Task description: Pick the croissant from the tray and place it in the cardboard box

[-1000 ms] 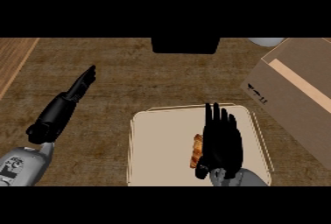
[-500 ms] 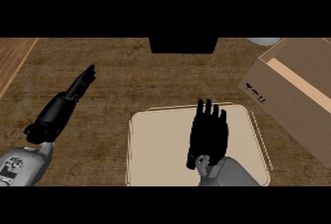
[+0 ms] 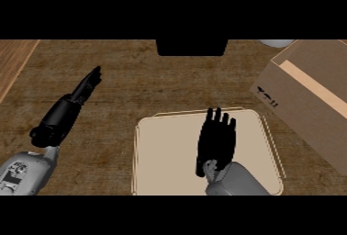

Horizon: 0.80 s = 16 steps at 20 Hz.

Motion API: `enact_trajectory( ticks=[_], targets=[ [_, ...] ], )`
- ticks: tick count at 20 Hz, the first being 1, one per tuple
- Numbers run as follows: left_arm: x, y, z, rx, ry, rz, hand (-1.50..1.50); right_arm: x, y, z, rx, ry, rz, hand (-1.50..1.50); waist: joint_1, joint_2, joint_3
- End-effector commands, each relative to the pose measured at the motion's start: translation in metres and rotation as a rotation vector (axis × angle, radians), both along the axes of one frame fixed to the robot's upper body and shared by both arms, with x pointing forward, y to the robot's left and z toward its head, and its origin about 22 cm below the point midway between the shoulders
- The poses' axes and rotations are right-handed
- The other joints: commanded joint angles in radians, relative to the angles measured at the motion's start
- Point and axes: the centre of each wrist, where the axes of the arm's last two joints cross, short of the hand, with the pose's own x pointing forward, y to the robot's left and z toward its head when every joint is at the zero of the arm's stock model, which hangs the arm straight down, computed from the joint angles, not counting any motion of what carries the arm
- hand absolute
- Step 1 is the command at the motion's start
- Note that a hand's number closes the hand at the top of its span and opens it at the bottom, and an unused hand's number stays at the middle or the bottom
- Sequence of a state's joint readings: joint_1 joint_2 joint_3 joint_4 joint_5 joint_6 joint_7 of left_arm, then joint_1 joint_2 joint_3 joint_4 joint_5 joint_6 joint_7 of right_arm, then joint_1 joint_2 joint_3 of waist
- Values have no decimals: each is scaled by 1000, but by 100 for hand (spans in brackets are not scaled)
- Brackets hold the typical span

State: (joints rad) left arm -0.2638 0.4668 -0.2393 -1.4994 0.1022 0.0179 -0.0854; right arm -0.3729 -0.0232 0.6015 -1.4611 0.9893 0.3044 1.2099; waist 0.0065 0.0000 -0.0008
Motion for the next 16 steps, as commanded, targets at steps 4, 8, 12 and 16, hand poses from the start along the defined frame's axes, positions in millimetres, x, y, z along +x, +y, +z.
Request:
enact_trajectory(
  ticks=[4, 8, 12, 16],
  targets=[
    [7, 5, -10, -4, 2, 13, 0, -5, 7, -13, -75, 66, -172, -150, -8, 1, 0],
    [10, 11, 3, -4, -9, 25, 0, 3, -1, -16, -117, 75, -211, -150, -10, -1, 0],
    [6, 3, 5, -3, -2, 11, 0, -9, 9, -9, -124, 77, -213, -150, -2, -3, 0],
    [-7, 9, 6, 2, -13, 4, 0, -1, -10, -26, -67, 102, -221, -150, 1, -3, 1]
  ],
)
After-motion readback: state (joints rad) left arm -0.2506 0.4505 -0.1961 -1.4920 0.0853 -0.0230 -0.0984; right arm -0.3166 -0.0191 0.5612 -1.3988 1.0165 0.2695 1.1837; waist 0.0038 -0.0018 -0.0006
